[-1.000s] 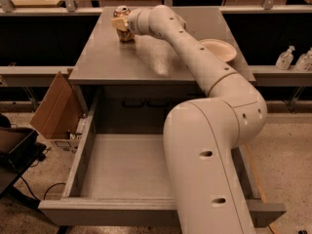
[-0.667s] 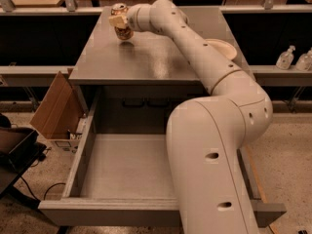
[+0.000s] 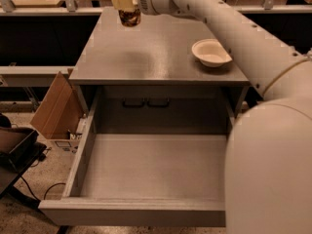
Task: Place orange can into top drawer
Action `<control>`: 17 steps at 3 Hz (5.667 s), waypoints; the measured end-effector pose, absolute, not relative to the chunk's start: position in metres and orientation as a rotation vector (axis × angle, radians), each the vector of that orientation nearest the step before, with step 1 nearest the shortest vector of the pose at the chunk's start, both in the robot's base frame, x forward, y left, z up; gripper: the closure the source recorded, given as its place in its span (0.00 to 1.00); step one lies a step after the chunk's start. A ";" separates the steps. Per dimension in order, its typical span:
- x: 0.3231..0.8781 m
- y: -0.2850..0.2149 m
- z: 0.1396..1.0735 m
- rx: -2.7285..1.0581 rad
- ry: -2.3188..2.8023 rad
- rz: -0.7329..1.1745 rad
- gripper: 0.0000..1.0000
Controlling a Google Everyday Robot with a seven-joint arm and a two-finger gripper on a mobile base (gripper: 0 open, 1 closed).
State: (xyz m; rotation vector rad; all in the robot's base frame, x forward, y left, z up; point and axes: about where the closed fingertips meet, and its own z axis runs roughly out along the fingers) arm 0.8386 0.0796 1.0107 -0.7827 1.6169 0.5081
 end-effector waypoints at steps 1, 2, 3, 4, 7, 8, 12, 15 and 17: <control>0.765 0.055 1.047 -0.747 1.634 0.558 1.00; 0.697 0.045 1.039 -0.735 1.662 0.623 1.00; 0.638 0.048 0.985 -0.773 1.710 0.698 1.00; 0.583 0.026 0.912 -0.813 1.798 0.781 1.00; 0.548 -0.003 0.805 -0.854 1.845 0.803 1.00; 0.546 0.012 0.763 -0.972 1.757 0.792 1.00; 0.546 0.023 0.662 -0.967 1.700 0.905 0.74; 0.545 0.029 0.663 -0.975 1.696 0.913 0.05; 0.545 0.030 0.663 -0.977 1.695 0.915 0.00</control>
Offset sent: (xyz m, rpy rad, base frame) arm -0.2608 -0.0812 -0.0965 0.0485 0.3044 0.0399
